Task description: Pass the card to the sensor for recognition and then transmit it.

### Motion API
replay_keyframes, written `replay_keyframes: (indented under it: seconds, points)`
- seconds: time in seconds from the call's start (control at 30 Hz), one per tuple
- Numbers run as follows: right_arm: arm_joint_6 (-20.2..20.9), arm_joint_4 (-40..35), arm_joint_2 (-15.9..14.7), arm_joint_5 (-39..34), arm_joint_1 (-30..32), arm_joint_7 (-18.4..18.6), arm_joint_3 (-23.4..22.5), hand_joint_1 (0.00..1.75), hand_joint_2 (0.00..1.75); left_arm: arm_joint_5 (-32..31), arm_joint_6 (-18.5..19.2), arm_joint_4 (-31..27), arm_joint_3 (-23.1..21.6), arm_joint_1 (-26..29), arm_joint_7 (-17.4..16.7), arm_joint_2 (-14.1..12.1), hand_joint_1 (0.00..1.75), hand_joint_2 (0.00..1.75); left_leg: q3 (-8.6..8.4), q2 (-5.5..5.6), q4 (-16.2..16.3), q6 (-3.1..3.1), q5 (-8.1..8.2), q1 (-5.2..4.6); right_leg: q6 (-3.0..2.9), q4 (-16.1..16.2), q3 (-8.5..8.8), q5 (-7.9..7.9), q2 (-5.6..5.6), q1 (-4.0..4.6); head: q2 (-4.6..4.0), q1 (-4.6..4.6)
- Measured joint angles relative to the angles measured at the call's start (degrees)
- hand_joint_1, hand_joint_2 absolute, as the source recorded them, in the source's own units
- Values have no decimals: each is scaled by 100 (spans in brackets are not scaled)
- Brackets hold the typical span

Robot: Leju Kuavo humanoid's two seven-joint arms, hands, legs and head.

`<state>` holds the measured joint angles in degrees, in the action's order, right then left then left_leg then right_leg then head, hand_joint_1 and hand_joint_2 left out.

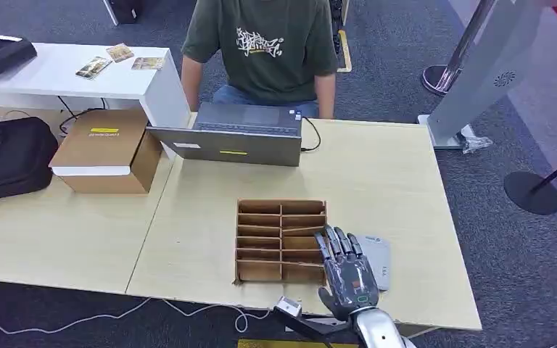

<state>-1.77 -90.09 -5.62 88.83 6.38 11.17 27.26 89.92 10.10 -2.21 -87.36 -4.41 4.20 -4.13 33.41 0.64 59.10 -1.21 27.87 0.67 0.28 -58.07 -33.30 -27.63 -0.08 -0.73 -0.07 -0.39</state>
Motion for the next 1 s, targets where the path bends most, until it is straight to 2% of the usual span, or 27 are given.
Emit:
replay_keyframes:
  seconds: [0.03,0.07,0.1,0.13,0.27,0.37,0.87,1.0]
  points:
    - [0,13,0,0,-6,-9,0,54,175,7,2,0,0,0,-2,0,0,0,0,0,0,0,0,0,0,0,0,0,0,0,0,0]
    - [-4,24,0,-2,-12,-26,0,54,175,7,0,0,0,0,0,0,0,0,0,0,0,0,0,0,0,0,0,0,0,0,0,0]
    - [-9,35,0,-13,-19,-44,0,150,175,7,0,0,0,0,-2,0,0,0,0,0,0,0,0,0,0,0,0,0,0,0,0,0]
    - [-13,42,0,-35,-27,-46,0,171,175,7,0,0,0,0,0,0,0,0,0,0,0,0,0,0,0,0,0,0,0,0,0,0]
    - [-22,63,0,-76,-39,-52,-11,169,175,7,0,0,0,0,-2,0,0,0,0,0,0,0,0,0,0,0,0,0,0,0,0,0]
    - [-24,70,0,-72,-39,-55,-13,152,175,7,0,0,0,0,0,-2,0,0,0,0,0,0,0,0,0,0,0,0,0,0,0,0]
    - [-57,70,-2,-181,-49,-44,-50,154,175,7,0,0,-2,0,0,-9,0,0,-1,0,0,0,0,0,0,0,0,0,0,0,0,0]
    - [-70,63,-2,-181,-31,-26,-70,159,175,7,0,0,-2,0,0,-9,0,0,-1,0,0,0,0,0,0,0,0,0,0,0,0,0]
